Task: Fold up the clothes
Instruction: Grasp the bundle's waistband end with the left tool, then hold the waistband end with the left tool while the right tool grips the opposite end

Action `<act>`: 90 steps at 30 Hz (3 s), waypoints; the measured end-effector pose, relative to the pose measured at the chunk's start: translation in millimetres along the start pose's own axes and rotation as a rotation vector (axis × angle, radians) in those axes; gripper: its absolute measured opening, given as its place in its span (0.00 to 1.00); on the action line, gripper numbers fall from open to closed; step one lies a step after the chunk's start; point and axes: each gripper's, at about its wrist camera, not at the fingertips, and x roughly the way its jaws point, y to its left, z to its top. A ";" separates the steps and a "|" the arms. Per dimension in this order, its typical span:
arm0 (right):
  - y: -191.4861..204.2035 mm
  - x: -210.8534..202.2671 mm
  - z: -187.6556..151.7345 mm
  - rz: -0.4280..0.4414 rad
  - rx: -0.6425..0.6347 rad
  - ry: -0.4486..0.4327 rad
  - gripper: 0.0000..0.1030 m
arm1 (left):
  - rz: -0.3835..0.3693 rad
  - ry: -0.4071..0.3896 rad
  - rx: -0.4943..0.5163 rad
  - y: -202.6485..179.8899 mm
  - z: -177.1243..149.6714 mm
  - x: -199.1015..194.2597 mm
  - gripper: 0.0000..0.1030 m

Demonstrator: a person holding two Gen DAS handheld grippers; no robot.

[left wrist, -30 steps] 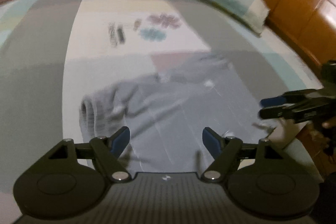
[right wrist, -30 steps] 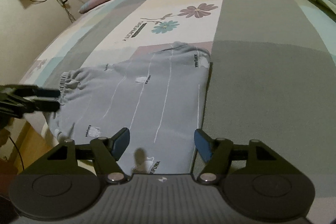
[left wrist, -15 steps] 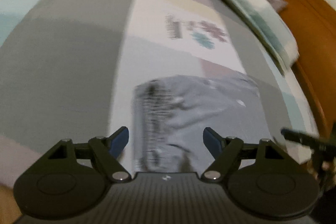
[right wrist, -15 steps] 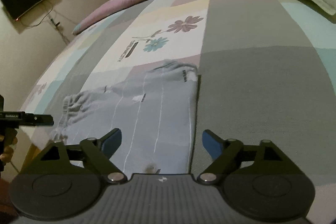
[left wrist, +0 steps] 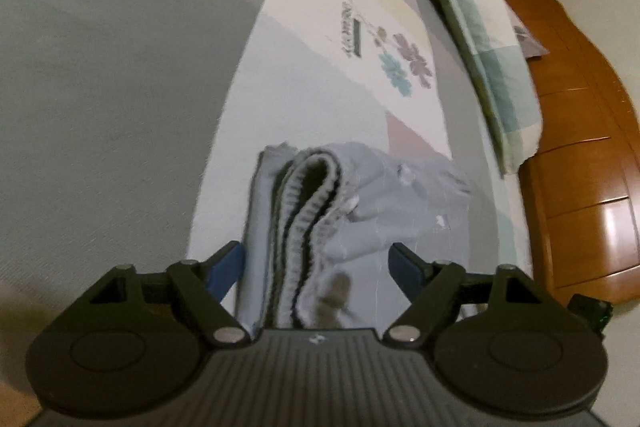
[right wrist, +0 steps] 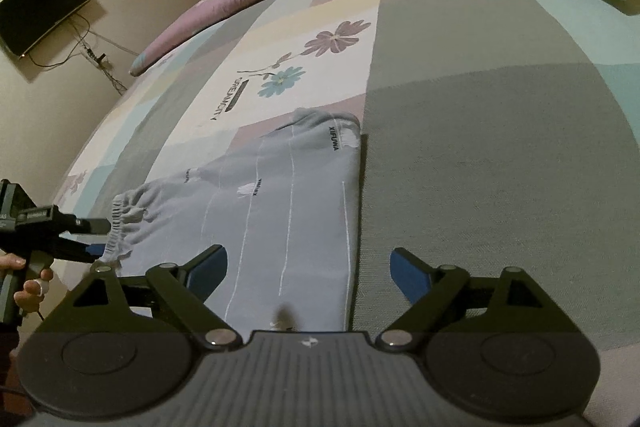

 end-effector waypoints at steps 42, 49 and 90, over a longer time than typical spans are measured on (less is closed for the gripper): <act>-30.8 103.2 66.5 0.505 0.245 0.259 1.00 | -0.163 0.045 -0.041 -3.3 17.8 32.6 0.91; -28.9 98.2 53.8 0.551 0.268 0.300 1.00 | -0.178 0.095 -0.026 -1.8 -2.3 21.4 0.91; -4.7 83.2 46.4 0.635 0.302 0.166 1.00 | -0.162 0.044 0.000 -31.3 -3.8 20.6 0.92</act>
